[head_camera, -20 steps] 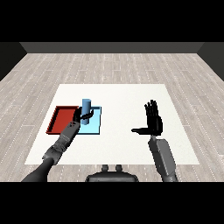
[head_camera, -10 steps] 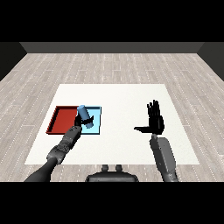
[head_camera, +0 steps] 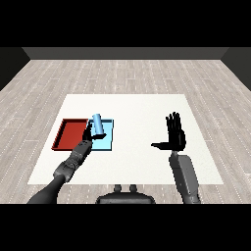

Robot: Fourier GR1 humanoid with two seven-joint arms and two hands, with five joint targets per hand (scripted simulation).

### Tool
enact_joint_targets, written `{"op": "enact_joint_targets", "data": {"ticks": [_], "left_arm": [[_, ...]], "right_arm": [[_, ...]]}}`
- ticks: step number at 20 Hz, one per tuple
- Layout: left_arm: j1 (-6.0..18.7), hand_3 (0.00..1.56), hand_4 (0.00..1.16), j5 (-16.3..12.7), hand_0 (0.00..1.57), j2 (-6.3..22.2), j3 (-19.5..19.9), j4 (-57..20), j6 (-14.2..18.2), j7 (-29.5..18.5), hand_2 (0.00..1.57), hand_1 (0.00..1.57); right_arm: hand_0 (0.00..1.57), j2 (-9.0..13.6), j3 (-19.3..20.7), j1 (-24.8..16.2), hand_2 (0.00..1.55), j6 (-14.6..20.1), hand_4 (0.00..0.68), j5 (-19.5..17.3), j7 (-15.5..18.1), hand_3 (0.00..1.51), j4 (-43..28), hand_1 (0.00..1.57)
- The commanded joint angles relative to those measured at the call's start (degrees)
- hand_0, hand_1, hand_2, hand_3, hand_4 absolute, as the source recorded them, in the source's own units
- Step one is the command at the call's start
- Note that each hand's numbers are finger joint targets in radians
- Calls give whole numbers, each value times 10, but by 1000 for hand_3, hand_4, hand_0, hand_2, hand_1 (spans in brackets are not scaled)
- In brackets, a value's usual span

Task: Pick the blue can and put it in the blue box

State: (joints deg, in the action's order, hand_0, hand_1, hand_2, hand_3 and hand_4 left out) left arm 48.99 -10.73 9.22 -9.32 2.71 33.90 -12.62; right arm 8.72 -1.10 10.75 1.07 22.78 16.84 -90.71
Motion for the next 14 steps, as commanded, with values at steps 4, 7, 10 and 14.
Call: {"op": "enact_joint_targets", "data": {"ticks": [4,7,10,14], "left_arm": [[-1,0,0,-45,0,20,56,97,35,-125,0,0],[1,0,0,-66,0,9,73,198,-45,-240,0,0],[-23,0,0,-68,0,1,58,264,-135,-298,0,0],[-85,0,0,-88,0,-16,28,342,-279,-305,0,0]], "right_arm": [[0,-4,-7,-6,0,3,0,-8,-7,0,-14,0],[0,9,-6,-19,0,4,0,-15,-10,0,-37,0],[0,14,-10,-16,0,-15,0,-10,-16,0,-8,0],[0,27,-19,-36,0,-31,0,-24,-10,0,4,0]]}}
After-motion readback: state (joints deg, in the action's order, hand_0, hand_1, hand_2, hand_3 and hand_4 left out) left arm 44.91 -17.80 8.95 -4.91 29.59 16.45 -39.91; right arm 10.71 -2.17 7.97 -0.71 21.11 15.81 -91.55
